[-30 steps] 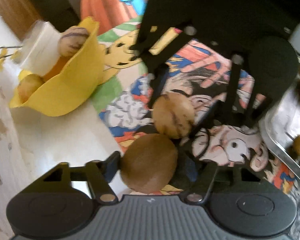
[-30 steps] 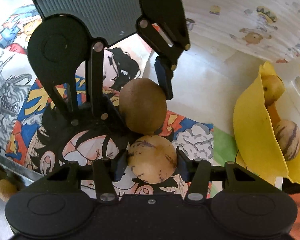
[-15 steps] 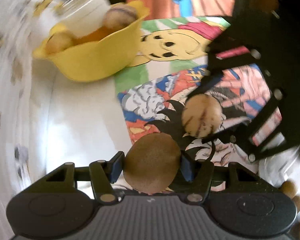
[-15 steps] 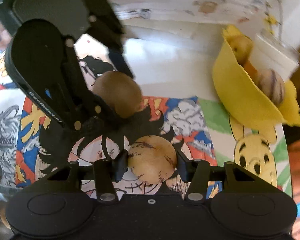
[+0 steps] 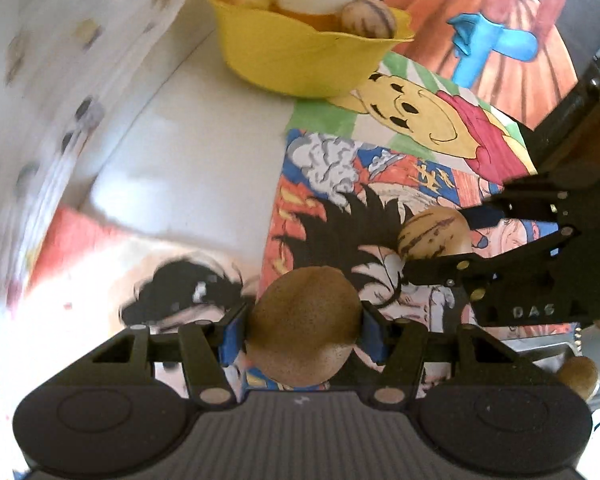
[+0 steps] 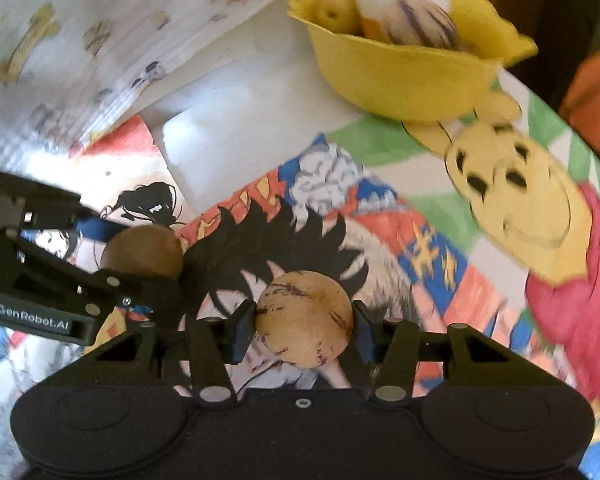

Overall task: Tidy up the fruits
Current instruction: 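Carry the brown fruit in the left gripper to the tray while the right carries the striped fruit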

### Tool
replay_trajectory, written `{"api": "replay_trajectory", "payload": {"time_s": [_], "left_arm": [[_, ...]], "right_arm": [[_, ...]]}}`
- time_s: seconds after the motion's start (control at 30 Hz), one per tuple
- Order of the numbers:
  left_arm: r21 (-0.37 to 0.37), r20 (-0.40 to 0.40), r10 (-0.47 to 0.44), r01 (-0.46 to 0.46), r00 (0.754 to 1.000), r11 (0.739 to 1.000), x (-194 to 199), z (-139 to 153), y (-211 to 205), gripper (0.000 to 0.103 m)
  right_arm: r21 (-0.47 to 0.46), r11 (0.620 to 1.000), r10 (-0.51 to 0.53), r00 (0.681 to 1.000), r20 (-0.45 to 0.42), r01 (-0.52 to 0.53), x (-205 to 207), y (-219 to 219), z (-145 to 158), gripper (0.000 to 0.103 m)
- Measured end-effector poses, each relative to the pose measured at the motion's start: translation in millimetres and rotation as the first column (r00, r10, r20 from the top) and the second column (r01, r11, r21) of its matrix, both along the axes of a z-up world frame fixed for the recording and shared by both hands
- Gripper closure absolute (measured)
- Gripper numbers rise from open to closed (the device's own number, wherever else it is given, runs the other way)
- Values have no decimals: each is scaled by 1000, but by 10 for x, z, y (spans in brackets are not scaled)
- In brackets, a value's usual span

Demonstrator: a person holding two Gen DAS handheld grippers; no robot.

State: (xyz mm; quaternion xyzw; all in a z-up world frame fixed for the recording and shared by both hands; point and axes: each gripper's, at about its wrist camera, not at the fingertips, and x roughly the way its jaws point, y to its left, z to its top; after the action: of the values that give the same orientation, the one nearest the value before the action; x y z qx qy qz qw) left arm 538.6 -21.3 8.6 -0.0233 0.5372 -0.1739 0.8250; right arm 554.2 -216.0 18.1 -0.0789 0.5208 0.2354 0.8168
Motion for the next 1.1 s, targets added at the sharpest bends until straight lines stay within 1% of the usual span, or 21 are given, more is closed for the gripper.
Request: {"api": "replay_trajectory", "payload": {"time_s": [0.27,0.43,0.6,0.73,0.97,1.1], "left_arm": [[-5,-56,41,-41,998,999,-189,13,3,41],[-29,-106,53,-56,993,998,-306,13,44,41],[-60,-138,60,-69,989,996,-427,14,105,41],[-69,-131,75,-85,989,994,-555,11,148,41],[-107,-93,51,-61,994,992,-844,103,173,41],[-123,-86,34,-45,996,991,-1037,160,159,41]], "right_arm": [[33,997,-75,997,-24,76,-239,-44,36,51],[84,986,-142,989,-50,146,-418,-121,75,51],[157,963,-215,975,-52,221,-647,-238,194,51],[177,951,-251,967,-45,255,-874,-300,256,51],[223,917,-334,942,-28,332,-1366,-456,393,51],[220,910,-358,934,-17,352,-1628,-492,451,51]]}}
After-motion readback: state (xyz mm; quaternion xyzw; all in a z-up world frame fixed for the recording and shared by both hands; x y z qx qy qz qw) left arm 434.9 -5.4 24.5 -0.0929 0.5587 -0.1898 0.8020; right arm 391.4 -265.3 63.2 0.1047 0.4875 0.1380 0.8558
